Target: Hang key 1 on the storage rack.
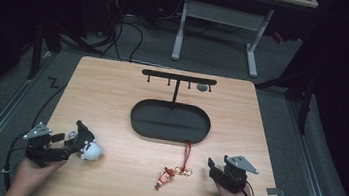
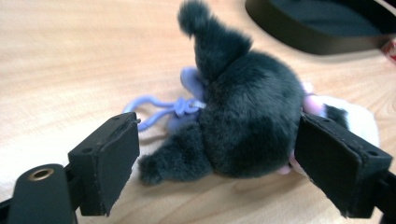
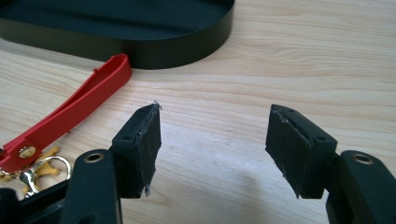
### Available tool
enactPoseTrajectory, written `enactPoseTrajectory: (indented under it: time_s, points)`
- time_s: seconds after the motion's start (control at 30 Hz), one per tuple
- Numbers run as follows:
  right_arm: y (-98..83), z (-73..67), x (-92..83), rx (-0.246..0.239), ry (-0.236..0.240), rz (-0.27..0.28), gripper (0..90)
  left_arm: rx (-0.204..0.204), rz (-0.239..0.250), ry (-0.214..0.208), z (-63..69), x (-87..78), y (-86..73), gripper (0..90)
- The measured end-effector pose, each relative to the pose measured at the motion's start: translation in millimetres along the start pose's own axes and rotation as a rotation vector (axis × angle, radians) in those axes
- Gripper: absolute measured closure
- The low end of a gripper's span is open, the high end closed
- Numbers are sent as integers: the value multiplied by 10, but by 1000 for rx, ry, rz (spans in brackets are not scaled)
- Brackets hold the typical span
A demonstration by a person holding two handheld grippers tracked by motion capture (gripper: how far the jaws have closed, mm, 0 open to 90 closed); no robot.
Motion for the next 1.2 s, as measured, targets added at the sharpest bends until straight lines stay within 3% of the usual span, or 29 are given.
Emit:
enactPoseTrajectory:
  time_s: [0.07, 0.17, 0.67, 0.83, 0.9, 1.0, 1.07, 1.17, 1.2]
  points:
    - [-14, -68, 37, -37, 6, -13, 364, 16, 35, 28, -15, -52, 54, 139]
    - [-17, -119, 48, -71, 8, -19, 364, 1, 59, 35, -60, -96, 79, 144]
    - [9, -133, 43, -64, 14, -12, 364, 7, 45, 61, -119, -111, 42, 161]
    - [27, -215, -13, -63, 34, -3, 375, 38, 41, 74, -117, -110, 24, 211]
    - [37, -303, -45, -73, 52, 2, 391, 78, 45, 91, -119, -116, 14, 242]
    - [51, -451, -78, -85, 86, 5, 518, 105, 53, 107, -119, -122, 17, 282]
    - [68, -606, -115, -87, 120, 10, 675, 113, 60, 111, -110, -127, 26, 324]
    - [111, -849, -178, -97, 188, 34, 889, 120, 58, 110, -94, -122, 23, 351]
    - [131, -972, -210, -94, 227, 52, 900, 122, 59, 111, -90, -119, 22, 350]
Point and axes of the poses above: each handheld gripper's, and its own axes: x roughly forward along the jaws, y roughly out of its top, z roughly to its right, the point moved 10 cm from there along x, roughly forward along the jaws
